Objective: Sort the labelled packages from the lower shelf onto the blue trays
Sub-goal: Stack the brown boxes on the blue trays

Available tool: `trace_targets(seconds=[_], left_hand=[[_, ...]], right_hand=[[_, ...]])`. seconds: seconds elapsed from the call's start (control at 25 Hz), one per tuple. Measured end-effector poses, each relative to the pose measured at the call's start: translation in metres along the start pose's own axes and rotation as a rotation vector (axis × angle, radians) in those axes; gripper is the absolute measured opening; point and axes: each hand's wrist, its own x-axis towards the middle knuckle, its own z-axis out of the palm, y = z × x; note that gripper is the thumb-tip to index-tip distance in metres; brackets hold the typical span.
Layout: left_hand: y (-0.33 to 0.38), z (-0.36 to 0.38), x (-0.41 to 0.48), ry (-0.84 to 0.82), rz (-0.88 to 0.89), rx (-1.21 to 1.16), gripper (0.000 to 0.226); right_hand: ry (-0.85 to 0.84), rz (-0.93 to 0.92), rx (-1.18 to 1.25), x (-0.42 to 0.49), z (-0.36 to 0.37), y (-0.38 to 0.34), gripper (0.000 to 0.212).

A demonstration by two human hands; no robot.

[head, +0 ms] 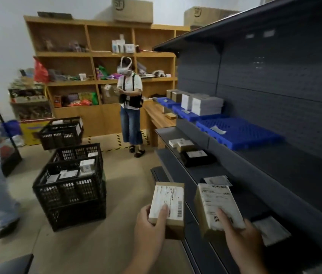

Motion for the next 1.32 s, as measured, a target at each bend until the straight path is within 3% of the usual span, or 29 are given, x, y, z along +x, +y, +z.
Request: trace_targets(seconds=[0.24,0.52,0.88,1.12,1.32], left_hand=[[0.024,-0.023,0.139,-0.010,0.020,-0.013,0.031],[0.034,-0.011,0.303,0.042,0.023,-0.007,0.041],[0.052,-0.028,0.537,0.108,-0.124,-0.082,0.026],[0.064,-0.021,0.731,-0.024,-0.023,-0.139,0.028],[0.109,0.002,0.885,-0.204,0.051,-0.149,0.038]], right_hand=[[-0.070,-0.043,-0.039,0.077,0.121,-0.031,0.037],[-0.117,-0.096,-0.047,0.209,0.250,-0.043,0.040],[-0.184,-0.114,-0.042,0.368,0.442,-0.080,0.033],[-0.037,-0.164,-0.112,0.468,0.569,-0.112,0.040],[0.146,-0.086,-0.160,0.543,0.653,-0.162,0.051]])
